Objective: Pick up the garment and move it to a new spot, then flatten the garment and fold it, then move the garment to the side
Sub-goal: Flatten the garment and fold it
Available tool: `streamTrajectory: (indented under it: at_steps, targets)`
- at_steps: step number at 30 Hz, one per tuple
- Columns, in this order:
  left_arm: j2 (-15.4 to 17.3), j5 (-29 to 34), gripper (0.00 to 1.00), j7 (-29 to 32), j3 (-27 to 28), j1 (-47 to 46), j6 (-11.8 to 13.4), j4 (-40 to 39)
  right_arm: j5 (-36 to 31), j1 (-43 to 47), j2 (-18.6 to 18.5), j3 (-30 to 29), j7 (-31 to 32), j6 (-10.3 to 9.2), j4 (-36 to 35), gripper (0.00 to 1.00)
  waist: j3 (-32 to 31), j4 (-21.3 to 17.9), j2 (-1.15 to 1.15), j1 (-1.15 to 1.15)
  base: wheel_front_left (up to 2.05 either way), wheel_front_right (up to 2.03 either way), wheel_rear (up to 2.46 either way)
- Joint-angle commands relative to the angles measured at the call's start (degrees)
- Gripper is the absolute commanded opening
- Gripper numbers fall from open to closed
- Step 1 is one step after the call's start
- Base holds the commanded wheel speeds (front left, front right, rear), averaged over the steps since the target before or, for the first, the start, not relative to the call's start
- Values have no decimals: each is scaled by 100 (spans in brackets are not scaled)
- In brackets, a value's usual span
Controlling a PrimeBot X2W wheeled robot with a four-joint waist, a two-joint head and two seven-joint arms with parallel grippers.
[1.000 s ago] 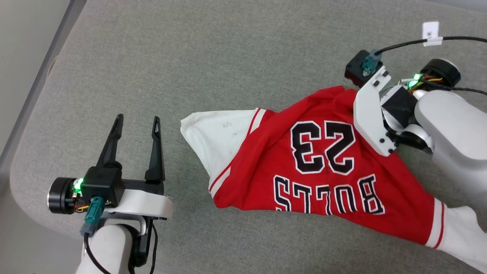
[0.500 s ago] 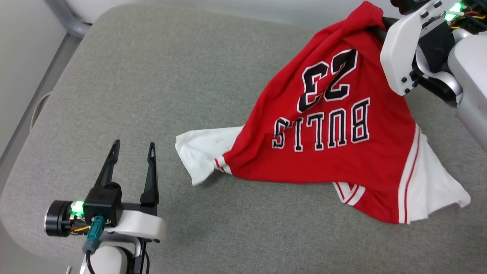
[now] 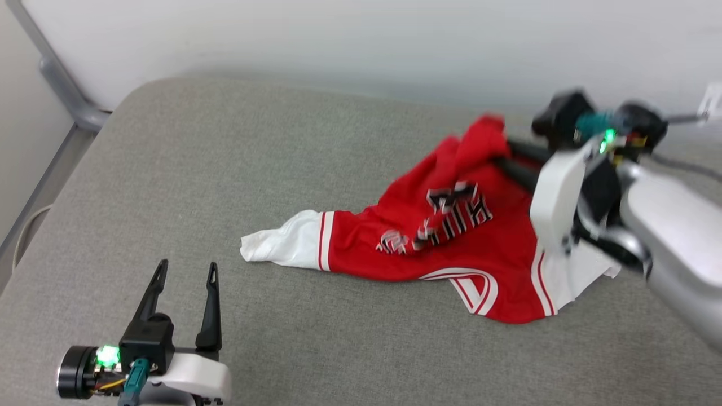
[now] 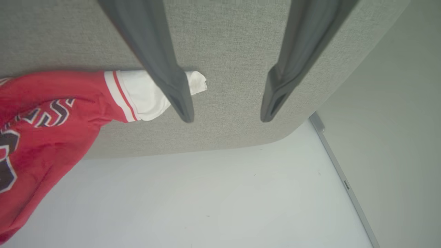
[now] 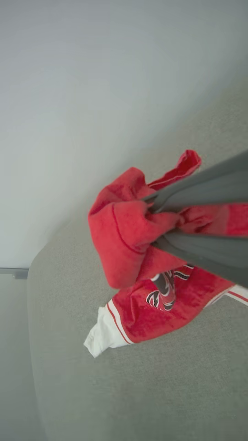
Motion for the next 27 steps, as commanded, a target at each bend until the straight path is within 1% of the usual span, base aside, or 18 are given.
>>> streamTrajectory:
  at_steps: [1, 6, 8, 12, 16, 19, 22, 24, 26, 27]
  targets:
    - [19, 20, 100, -14, 42, 138, 11, 20, 56, 457, -195, 4, 49, -10, -383, 0, -212, -134, 0, 0, 0, 0, 0]
    - [27, -4, 100, -14, 106, 360, 33, 57, 203, 1869, -660, -130, 255, -9, -1410, 0, -428, -289, 0, 0, 0, 0, 0]
    - [21, -7, 100, -14, 131, 424, 41, 63, 212, 2409, -818, -291, 328, -9, -1651, 0, -475, -343, 0, 0, 0, 0, 0]
    - [4, -9, 100, -14, 164, 478, 27, 82, 227, 3552, -939, -616, 489, -10, -1886, 0, -495, -411, 0, 0, 0, 0, 0]
    - [-25, 7, 100, -14, 163, 487, 10, 102, 111, 4646, -832, -986, 562, -8, -1816, 0, -484, -439, 0, 0, 0, 0, 0]
    - [-42, 24, 100, -14, 166, 506, 18, 94, -40, 5243, -735, -1313, 570, -9, -1687, 0, -456, -450, 0, 0, 0, 0, 0]
    - [-8, 13, 100, -14, 207, 509, -3, 119, -236, 5661, -583, -1598, 576, -9, -1588, 0, -434, -476, 0, 0, 0, 0, 0]
    - [9, -1, 100, -14, 224, 489, -30, 141, -308, 5747, -537, -1673, 582, -9, -1595, 0, -427, -481, 0, 0, 0, 0, 0]
    - [-7, 2, 100, -14, 228, 479, -31, 146, -404, 5898, -395, -1885, 549, -9, -1615, 0, -426, -499, 0, 0, 0, 0, 0]
    - [-16, 16, 100, -14, 228, 487, -25, 148, -476, 5932, -323, -2034, 479, -9, -1658, 19, -427, -504, 0, 0, 0, 0, 0]
